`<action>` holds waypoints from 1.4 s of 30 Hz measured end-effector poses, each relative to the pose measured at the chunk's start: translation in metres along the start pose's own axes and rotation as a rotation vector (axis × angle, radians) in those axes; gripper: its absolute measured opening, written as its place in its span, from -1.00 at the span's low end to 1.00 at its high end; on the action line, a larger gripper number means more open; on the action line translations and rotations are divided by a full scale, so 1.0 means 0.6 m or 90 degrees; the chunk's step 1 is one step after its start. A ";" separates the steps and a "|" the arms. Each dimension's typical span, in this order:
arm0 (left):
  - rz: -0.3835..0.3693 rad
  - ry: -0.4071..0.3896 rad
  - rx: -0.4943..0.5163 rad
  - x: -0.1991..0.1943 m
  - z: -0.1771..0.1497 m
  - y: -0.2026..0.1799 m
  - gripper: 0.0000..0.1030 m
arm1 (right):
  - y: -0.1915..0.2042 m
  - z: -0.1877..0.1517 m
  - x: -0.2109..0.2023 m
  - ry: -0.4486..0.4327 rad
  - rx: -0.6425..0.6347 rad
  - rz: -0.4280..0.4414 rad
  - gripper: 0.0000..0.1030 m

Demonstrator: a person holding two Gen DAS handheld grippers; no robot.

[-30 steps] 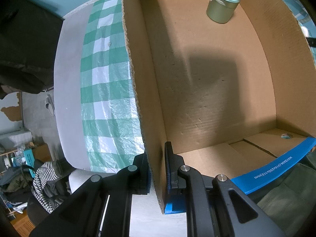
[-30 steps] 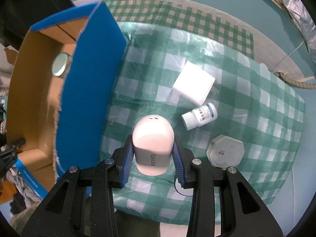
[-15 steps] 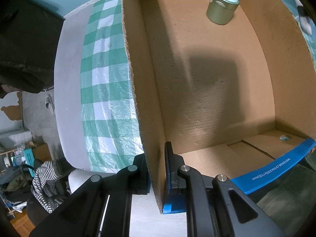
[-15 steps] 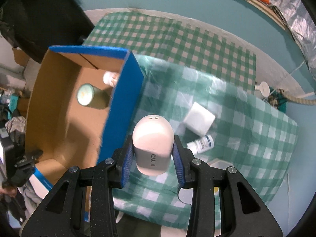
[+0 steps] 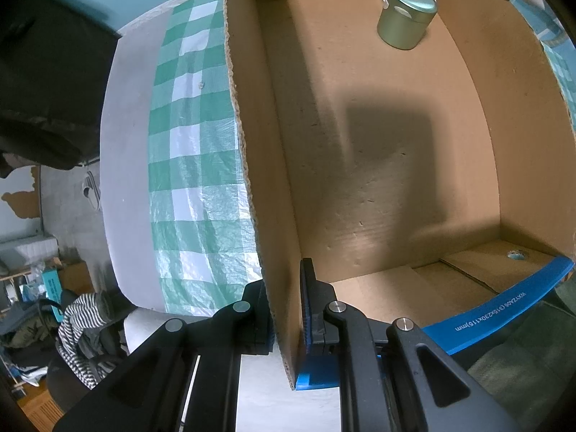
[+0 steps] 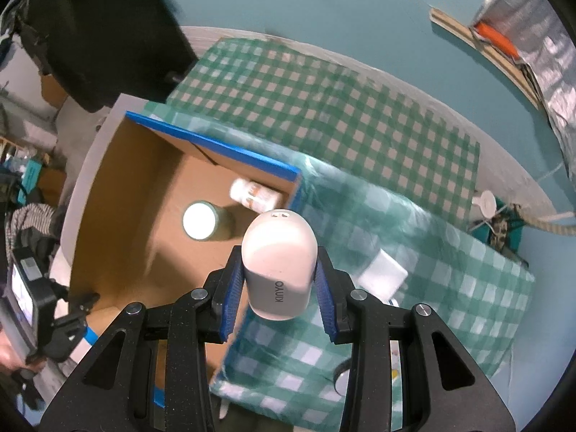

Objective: Organize rigid objects
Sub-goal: 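Lift the white oval case with the right gripper and carry it over the box, then open the right gripper to drop the oval case into the box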

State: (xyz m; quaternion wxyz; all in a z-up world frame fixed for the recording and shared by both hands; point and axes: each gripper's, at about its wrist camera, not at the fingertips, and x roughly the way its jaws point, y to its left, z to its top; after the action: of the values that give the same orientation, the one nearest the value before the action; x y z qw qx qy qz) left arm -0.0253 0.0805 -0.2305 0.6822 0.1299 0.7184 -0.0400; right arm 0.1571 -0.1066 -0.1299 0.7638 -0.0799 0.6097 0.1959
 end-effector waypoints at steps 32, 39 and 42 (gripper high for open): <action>-0.003 -0.013 -0.005 -0.001 -0.004 0.014 -0.78 | 0.055 0.022 0.095 0.048 -0.024 0.004 -0.29; -0.004 -0.016 0.000 -0.002 -0.009 0.011 -0.78 | 0.051 0.019 0.069 0.032 -0.008 0.009 -0.24; -0.005 -0.016 -0.001 -0.002 -0.008 0.010 -0.78 | 0.048 0.015 0.052 0.024 -0.001 0.013 -0.21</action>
State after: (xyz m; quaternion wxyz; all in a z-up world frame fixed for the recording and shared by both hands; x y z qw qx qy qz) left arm -0.0282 0.0873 -0.2281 0.6909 0.1262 0.7105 -0.0440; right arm 0.1591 -0.0706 -0.1547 0.7503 -0.0782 0.6243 0.2028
